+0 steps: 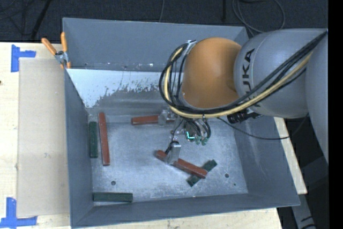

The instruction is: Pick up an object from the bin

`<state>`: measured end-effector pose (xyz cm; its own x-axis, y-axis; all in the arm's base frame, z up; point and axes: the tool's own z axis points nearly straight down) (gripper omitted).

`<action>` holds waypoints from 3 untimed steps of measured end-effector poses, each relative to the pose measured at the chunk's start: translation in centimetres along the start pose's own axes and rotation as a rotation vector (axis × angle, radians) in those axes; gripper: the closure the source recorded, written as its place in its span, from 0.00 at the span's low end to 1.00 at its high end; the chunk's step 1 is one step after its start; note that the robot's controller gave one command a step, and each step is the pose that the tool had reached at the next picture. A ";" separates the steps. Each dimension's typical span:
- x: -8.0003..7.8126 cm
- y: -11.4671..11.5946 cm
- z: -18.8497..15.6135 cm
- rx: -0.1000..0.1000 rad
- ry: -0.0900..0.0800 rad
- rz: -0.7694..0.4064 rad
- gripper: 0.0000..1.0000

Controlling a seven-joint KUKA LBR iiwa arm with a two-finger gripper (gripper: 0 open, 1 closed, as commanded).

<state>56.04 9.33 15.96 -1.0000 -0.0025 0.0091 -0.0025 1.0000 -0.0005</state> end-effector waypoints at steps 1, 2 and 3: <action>1.3 -2.0 8.6 0.001 0.001 0.033 0.00; -0.5 -7.2 9.1 0.002 -0.010 -0.012 0.00; -0.5 -6.9 9.0 -0.001 -0.009 -0.012 1.00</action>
Offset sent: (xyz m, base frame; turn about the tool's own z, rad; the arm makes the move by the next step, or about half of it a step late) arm -0.0105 -0.0191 -0.0799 0.0316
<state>56.49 2.46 6.95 -0.9999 -0.0147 0.0000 -0.0147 0.9999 0.0004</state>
